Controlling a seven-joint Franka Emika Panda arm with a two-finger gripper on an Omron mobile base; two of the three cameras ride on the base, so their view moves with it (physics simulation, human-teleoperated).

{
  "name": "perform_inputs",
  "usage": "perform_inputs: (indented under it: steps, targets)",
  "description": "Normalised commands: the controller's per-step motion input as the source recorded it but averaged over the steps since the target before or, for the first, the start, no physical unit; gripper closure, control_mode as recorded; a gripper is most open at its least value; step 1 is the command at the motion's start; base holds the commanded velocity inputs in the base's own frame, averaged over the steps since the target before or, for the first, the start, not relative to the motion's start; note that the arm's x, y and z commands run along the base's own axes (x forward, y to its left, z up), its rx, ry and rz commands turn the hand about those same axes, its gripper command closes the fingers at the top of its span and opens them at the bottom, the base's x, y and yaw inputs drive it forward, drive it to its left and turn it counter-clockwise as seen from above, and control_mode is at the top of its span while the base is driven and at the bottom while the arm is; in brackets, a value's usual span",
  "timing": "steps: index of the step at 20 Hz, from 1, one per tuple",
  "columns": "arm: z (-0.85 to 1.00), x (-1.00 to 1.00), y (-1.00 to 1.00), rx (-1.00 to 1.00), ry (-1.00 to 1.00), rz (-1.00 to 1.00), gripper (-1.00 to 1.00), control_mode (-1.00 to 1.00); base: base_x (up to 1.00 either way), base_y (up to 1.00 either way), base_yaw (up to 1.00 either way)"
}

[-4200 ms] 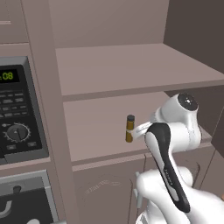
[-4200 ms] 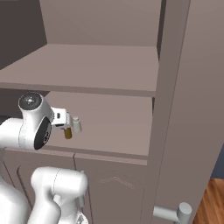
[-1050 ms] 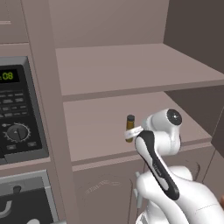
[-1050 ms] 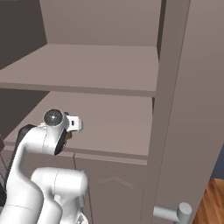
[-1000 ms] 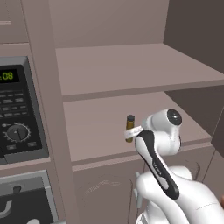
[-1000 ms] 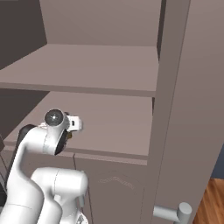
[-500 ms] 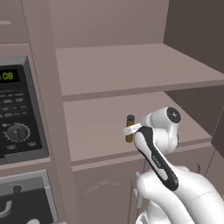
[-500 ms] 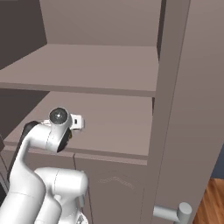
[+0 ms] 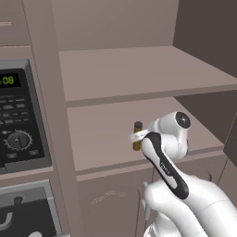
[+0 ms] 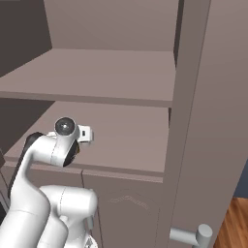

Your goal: Collect the turmeric, ketchup, and shaker from the cabinet and place them next to the stove.

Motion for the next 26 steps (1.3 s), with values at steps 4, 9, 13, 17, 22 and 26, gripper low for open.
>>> perform_inputs:
  steps: [4, 9, 13, 17, 22, 26]
  targets:
    - [0.00, 0.07, 0.16, 0.00, 0.00, 0.00, -1.00, -1.00, 0.00, 0.00, 0.00]
    - [0.00, 0.08, 0.10, 0.00, 0.00, 0.00, -1.00, -1.00, 0.00, 0.00, 0.00]
    - [0.00, 0.08, 0.00, 0.00, 0.00, 0.00, -1.00, -1.00, 0.00, 0.00, 0.00]
    - [0.00, 0.01, 0.00, 0.00, 0.00, 0.00, -1.00, -1.00, 0.00, 0.00, 0.00]
    - [-0.02, 0.05, 0.00, 0.00, 0.00, 0.00, -1.00, -1.00, 0.00, 0.00, 0.00]
    - [-0.03, 0.10, 0.00, 0.00, 0.00, 0.00, -1.00, -1.00, 0.00, 0.00, 0.00]
